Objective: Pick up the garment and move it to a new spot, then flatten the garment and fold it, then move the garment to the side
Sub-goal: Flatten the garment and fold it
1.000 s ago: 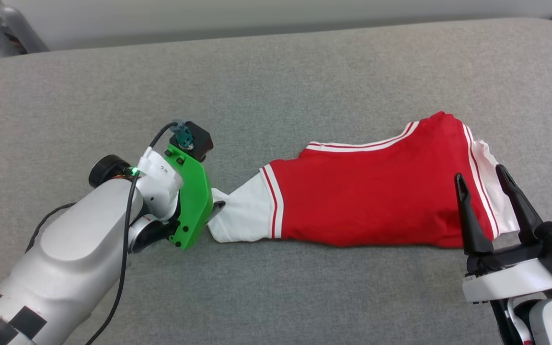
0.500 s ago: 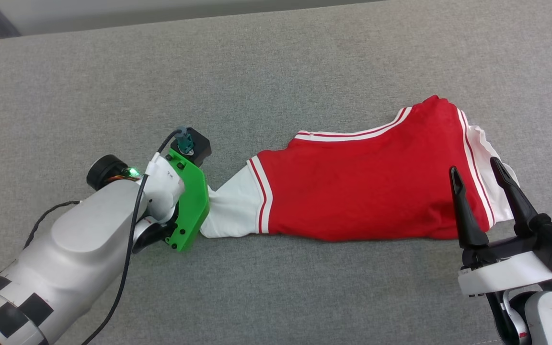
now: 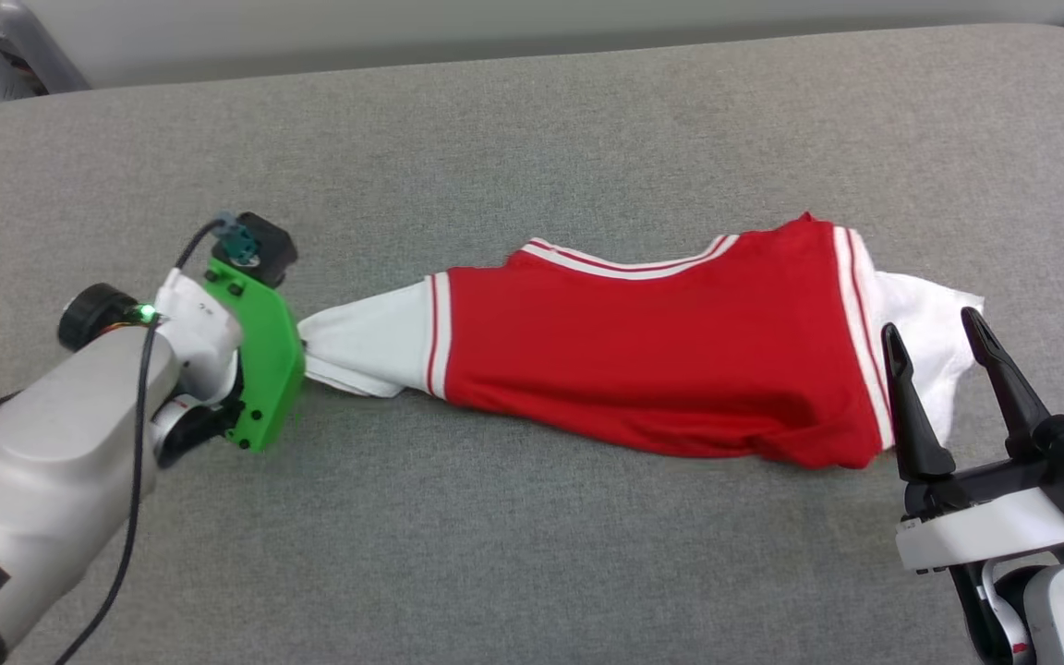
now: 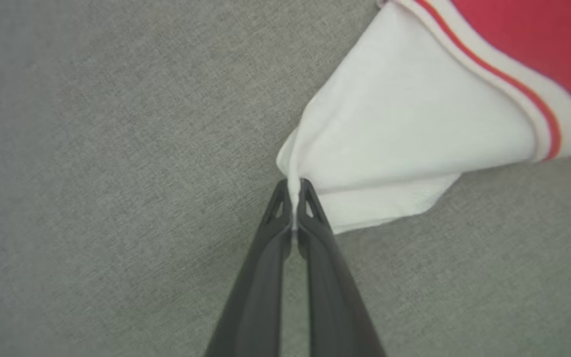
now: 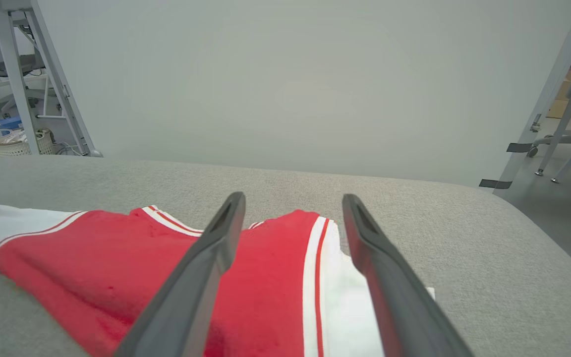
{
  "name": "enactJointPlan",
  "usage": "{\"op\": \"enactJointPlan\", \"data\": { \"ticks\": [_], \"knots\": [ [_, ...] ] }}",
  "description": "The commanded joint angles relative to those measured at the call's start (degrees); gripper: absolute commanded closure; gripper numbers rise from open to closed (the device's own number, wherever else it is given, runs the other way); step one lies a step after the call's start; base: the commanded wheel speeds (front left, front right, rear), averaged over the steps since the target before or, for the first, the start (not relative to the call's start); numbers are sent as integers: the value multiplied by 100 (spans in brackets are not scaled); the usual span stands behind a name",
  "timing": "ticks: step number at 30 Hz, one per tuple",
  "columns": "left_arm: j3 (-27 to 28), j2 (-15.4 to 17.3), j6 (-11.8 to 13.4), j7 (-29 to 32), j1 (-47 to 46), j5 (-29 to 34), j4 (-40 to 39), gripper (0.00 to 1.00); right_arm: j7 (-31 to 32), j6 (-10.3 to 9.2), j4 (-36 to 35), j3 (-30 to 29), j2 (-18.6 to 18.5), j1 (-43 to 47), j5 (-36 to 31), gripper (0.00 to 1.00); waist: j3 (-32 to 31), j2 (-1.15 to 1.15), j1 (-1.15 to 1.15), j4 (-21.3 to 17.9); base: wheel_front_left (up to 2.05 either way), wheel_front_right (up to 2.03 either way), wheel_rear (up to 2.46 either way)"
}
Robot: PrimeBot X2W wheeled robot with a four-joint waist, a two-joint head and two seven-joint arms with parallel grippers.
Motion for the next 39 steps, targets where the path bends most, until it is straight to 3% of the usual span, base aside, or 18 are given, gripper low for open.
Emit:
{"op": "enactJointPlan", "data": {
  "ticks": [1,6,12,13,14,21,27,31,34,39],
  "knots": [
    [-3,145,0,-42,-83,-62,125,100,-47,-2,4,-32,-18,52,-8,0,-29,0,0,16,0,0,0],
    [-28,318,0,-154,75,-161,533,100,-38,-2,68,-188,-7,105,-22,0,-57,0,0,5,0,0,0],
    [-72,203,0,-386,315,-285,855,100,72,-2,174,-406,-59,103,-37,0,-91,0,0,17,0,0,0],
    [-45,160,1,-479,328,-300,910,66,84,-2,176,-437,-71,97,-37,0,-105,0,0,31,0,0,0],
    [-9,105,4,-598,341,-318,984,0,101,-2,177,-466,-82,95,-35,0,-128,0,0,49,0,0,0],
    [89,-46,15,-1361,110,-113,1103,0,291,-2,160,-631,-215,58,17,0,-332,0,0,171,0,0,0],
    [362,31,345,-2494,-50,112,722,0,852,-2,84,-690,-732,-331,234,0,-459,0,0,257,0,0,0],
    [690,126,764,-3362,103,105,256,0,1591,-2,105,-445,-1279,-728,594,0,-475,0,0,332,0,0,0],
    [954,212,1179,-3679,319,180,-175,0,2270,-2,170,-173,-1761,-996,962,0,-437,0,0,439,0,0,0],
    [1760,366,2142,-3761,937,1049,-1385,0,3610,-2,322,455,-2584,-1466,1797,0,-326,0,0,665,0,0,0]
  ]
}}
